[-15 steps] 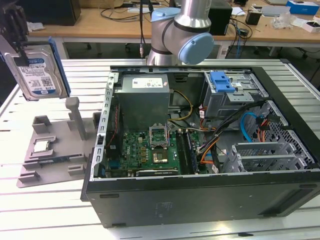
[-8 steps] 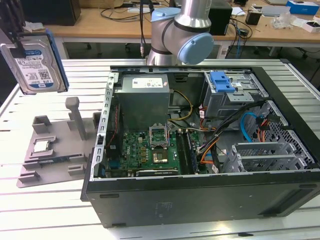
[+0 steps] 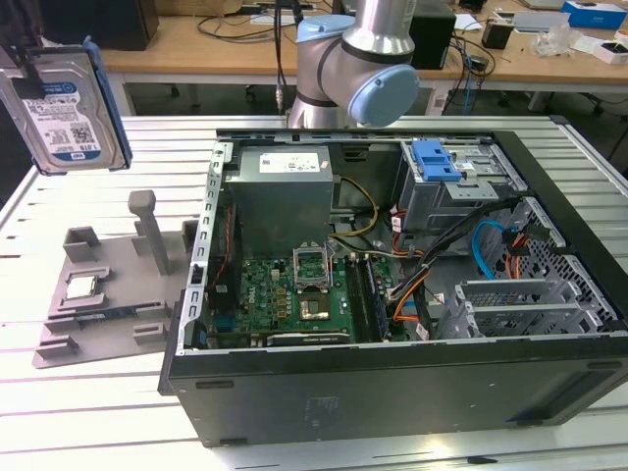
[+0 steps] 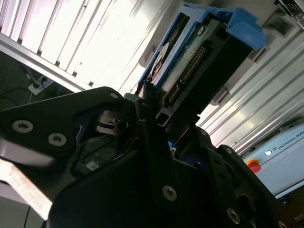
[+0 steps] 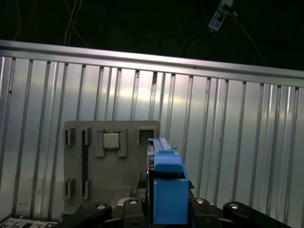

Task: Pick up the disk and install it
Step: 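Pick up the disk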

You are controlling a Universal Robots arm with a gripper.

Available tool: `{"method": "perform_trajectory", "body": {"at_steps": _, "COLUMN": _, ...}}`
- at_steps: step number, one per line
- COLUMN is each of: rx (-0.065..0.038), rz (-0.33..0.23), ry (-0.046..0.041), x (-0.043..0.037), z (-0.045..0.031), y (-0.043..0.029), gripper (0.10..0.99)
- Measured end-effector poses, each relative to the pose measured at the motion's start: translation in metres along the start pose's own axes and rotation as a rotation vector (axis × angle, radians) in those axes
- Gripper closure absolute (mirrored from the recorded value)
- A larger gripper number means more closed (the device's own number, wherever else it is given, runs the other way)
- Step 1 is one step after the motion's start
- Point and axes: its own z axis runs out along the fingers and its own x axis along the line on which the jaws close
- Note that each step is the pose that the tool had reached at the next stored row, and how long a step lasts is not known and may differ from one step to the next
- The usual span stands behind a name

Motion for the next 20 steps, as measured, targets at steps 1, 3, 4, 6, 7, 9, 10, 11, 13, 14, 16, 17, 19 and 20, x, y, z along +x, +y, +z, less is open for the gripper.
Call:
{"method": "perform_trajectory", "body": {"at_steps": 1, "rx": 0.000, "rz": 0.000, "ry": 0.0000, "x": -0.0002, "z": -0.0024, "y": 0.0001, "gripper": 0.718}}
{"method": "perform_trajectory", "body": {"at_steps": 3, "rx": 0.000, "rz": 0.000, "ry": -0.0001, "x": -0.0005, "z": -0.0051, "y": 0.0001, "gripper": 0.718}}
{"method": "perform_trajectory", "body": {"at_steps": 4, "rx": 0.000, "rz": 0.000, "ry": 0.0000, "x": -0.0006, "z": -0.0064, "y": 0.0002, "gripper": 0.718}}
{"method": "perform_trajectory", "body": {"at_steps": 6, "rx": 0.000, "rz": 0.000, "ry": 0.0000, "x": -0.0011, "z": -0.0105, "y": 0.0003, "gripper": 0.718}}
{"method": "perform_trajectory", "body": {"at_steps": 7, "rx": 0.000, "rz": 0.000, "ry": 0.0000, "x": -0.0012, "z": -0.0119, "y": 0.0003, "gripper": 0.718}}
{"method": "perform_trajectory", "body": {"at_steps": 9, "rx": 0.000, "rz": 0.000, "ry": 0.0000, "x": -0.0016, "z": -0.0152, "y": 0.0004, "gripper": 0.718}}
{"method": "perform_trajectory", "body": {"at_steps": 10, "rx": 0.000, "rz": 0.000, "ry": 0.0000, "x": -0.0019, "z": -0.0176, "y": 0.0005, "gripper": 0.718}}
{"method": "perform_trajectory", "body": {"at_steps": 11, "rx": 0.000, "rz": 0.000, "ry": -0.0001, "x": -0.0021, "z": -0.0198, "y": 0.0006, "gripper": 0.718}}
{"method": "perform_trajectory", "body": {"at_steps": 13, "rx": 0.000, "rz": 0.000, "ry": 0.0000, "x": -0.0025, "z": -0.0251, "y": 0.0007, "gripper": 0.718}}
{"method": "perform_trajectory", "body": {"at_steps": 14, "rx": 0.000, "rz": 0.000, "ry": 0.0000, "x": -0.0027, "z": -0.0278, "y": 0.0008, "gripper": 0.718}}
{"method": "perform_trajectory", "body": {"at_steps": 16, "rx": 0.000, "rz": 0.000, "ry": 0.0000, "x": -0.0031, "z": -0.0317, "y": 0.0009, "gripper": 0.718}}
{"method": "perform_trajectory", "body": {"at_steps": 17, "rx": 0.000, "rz": 0.000, "ry": -0.0001, "x": -0.0032, "z": -0.0336, "y": 0.0010, "gripper": 0.718}}
{"method": "perform_trajectory", "body": {"at_steps": 19, "rx": 0.000, "rz": 0.000, "ry": 0.0000, "x": -0.0036, "z": -0.0390, "y": 0.0011, "gripper": 0.718}}
{"method": "perform_trajectory", "body": {"at_steps": 20, "rx": 0.000, "rz": 0.000, "ry": 0.0000, "x": -0.0039, "z": -0.0418, "y": 0.0012, "gripper": 0.718}}
